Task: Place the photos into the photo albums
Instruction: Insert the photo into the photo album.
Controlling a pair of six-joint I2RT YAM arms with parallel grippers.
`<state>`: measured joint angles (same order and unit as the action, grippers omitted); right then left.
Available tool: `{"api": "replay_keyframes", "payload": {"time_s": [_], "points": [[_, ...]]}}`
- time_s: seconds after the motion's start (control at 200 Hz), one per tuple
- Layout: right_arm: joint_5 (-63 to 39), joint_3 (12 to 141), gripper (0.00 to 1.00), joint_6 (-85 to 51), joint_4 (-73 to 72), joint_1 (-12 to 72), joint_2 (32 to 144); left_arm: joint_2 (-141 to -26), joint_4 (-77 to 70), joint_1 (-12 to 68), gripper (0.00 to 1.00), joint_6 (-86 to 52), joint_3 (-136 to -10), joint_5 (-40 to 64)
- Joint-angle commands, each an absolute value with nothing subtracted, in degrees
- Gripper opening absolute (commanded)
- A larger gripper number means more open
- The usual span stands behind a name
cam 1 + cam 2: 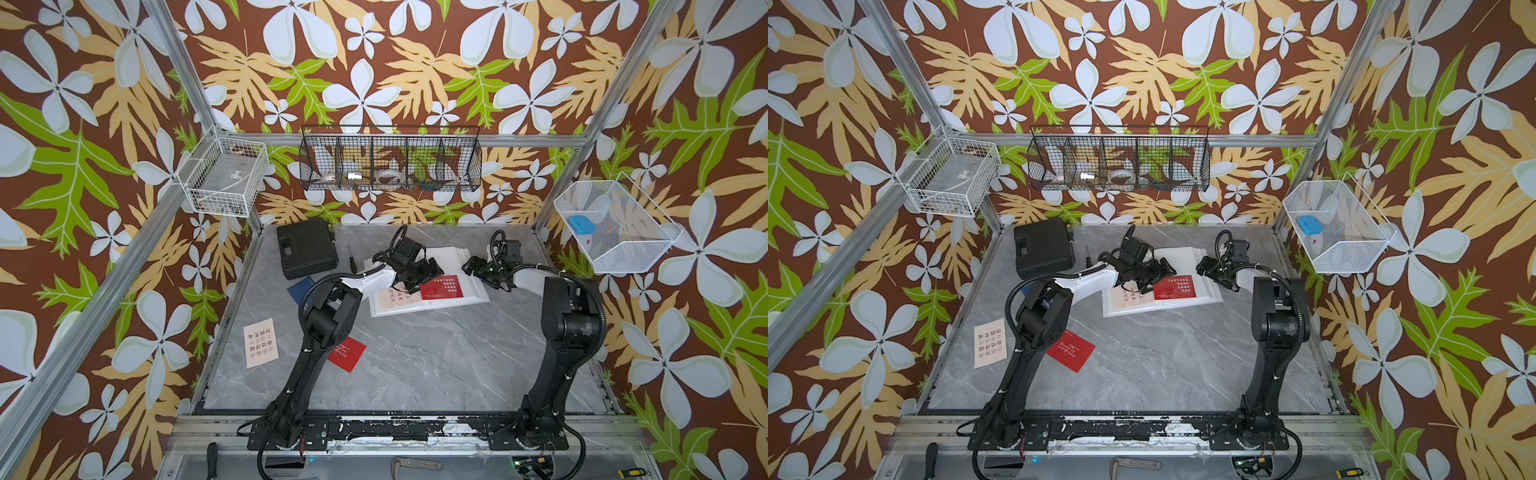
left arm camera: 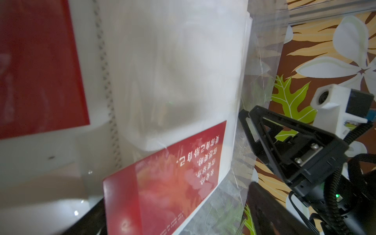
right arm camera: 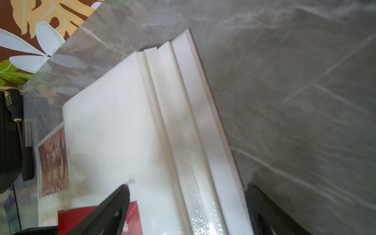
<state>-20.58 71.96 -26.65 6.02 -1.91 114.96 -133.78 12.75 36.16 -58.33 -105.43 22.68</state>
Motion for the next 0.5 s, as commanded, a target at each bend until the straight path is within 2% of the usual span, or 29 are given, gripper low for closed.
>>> {"api": "replay_keyframes", "payload": {"time_s": [0.0,0.22,0.495], "points": [[-16.61,71.66,0.93,-25.89,17.80,-1.91,114.83,-131.19,17.18,36.39,0.94,-55.80,-104.50,19.16],[-18.54,68.23,0.93,-27.64,15.53,-1.47,114.21,-130.44,21.69,38.04,0.94,-52.92,-105.00,14.80],[-17.59,67.17,0.93,-27.60,15.19,-1.16,113.51,-132.94,22.81,39.36,0.95,-53.68,-108.70,14.50]]}}
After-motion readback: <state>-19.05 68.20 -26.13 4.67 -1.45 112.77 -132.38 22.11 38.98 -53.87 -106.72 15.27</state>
